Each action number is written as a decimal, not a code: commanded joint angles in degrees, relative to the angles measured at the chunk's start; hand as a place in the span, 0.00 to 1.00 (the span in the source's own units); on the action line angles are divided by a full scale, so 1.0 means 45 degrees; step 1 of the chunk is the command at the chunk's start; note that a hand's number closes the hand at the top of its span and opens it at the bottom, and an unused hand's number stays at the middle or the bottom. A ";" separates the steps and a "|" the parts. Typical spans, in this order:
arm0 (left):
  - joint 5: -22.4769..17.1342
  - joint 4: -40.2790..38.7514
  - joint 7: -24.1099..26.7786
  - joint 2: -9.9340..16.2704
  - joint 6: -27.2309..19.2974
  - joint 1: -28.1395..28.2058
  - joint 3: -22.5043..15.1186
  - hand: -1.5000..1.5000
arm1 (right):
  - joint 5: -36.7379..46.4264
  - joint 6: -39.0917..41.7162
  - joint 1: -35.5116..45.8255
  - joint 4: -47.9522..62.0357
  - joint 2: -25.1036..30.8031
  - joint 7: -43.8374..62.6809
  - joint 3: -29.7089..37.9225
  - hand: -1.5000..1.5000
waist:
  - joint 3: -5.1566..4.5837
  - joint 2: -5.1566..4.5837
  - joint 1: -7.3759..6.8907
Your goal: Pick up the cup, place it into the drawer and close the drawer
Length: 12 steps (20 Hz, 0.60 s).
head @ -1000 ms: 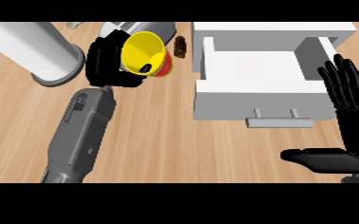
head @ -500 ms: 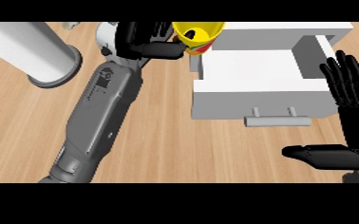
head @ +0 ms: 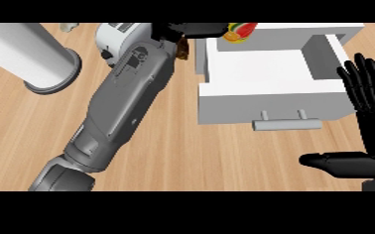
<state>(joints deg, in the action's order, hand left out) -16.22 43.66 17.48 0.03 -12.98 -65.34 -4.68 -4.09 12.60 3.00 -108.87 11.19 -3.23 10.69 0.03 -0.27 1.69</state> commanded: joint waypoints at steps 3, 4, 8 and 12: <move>-0.1468 -0.2252 0.0150 -0.0006 -0.1185 -0.1584 -0.1180 1.00 | -0.0285 0.0240 0.0456 0.0126 0.0319 0.0078 0.0301 0.00 | 0.0004 -0.0051 0.0224; -0.1510 -0.2798 0.0231 -0.0006 -0.1056 -0.1663 -0.1212 1.00 | -0.0164 0.0219 0.0414 0.0260 0.0189 0.0210 0.0064 0.00 | 0.0004 -0.0072 0.0241; -0.2096 -0.3575 0.1011 -0.0006 -0.0864 -0.1502 -0.1875 1.00 | 0.0100 -0.0120 0.0091 -0.0546 -0.0259 0.0403 -0.0326 0.00 | 0.0001 -0.0070 0.0276; -0.2957 -0.2980 0.0577 -0.0006 -0.1398 -0.1231 -0.3412 1.00 | -0.0105 0.0492 0.0381 0.0666 0.0289 -0.0396 0.0208 0.00 | 0.0006 -0.0035 0.0196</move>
<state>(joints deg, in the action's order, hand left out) -26.22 30.26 20.31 0.00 -17.35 -71.34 -15.25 -4.84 13.39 4.66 -108.57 11.78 -2.37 11.18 0.03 -0.47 2.65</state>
